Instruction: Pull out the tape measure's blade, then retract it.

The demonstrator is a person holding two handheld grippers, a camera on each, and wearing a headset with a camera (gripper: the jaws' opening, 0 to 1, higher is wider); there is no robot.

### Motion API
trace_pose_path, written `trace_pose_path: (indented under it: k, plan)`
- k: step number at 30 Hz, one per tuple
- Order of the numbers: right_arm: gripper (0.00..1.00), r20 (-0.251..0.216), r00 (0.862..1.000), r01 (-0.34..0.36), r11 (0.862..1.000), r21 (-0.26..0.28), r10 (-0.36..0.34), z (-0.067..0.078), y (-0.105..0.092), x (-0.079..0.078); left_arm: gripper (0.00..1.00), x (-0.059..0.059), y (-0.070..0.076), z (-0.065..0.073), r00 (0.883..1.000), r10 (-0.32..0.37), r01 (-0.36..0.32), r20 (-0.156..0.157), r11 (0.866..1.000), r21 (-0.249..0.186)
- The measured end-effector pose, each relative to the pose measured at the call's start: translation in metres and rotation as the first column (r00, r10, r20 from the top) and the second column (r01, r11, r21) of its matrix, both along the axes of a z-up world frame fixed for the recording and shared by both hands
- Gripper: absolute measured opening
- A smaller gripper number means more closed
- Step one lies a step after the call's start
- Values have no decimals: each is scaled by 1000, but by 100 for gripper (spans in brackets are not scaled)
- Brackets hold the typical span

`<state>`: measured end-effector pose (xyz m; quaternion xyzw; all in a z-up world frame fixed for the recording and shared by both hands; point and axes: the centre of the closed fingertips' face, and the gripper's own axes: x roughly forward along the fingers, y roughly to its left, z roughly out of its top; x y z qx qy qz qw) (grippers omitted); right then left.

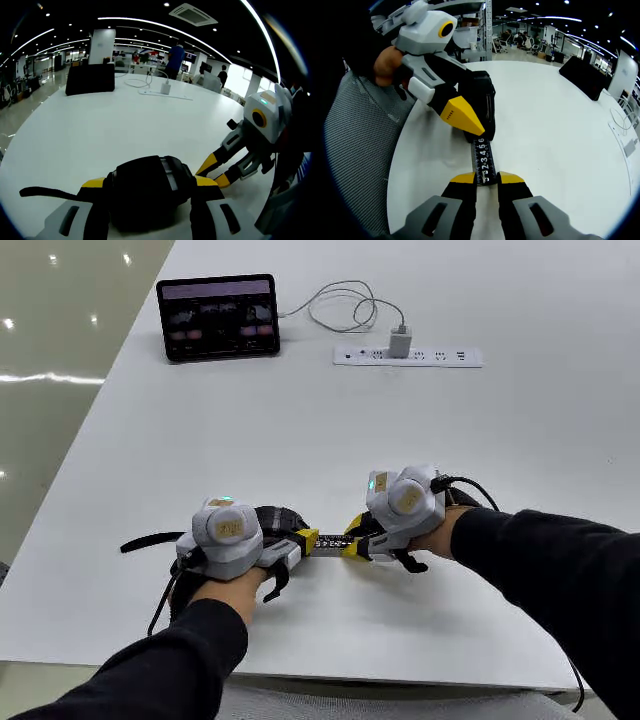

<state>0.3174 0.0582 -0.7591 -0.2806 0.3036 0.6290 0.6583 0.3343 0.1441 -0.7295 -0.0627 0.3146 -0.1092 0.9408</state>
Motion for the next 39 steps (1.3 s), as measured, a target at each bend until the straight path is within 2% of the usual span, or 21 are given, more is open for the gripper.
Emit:
trace_pose_path:
  k: [14, 39]
  plan:
    - [12, -19, 1000, 7, 1000, 11, -7, 0, 8, -1, 62, 0, 0, 0, 1000, 2, -2, 2, 1000, 1]
    - [12, -19, 1000, 7, 999, 38, -6, 1, 24, -3, 62, 1, 1, 0, 1000, 5, -5, 2, 1000, -4]
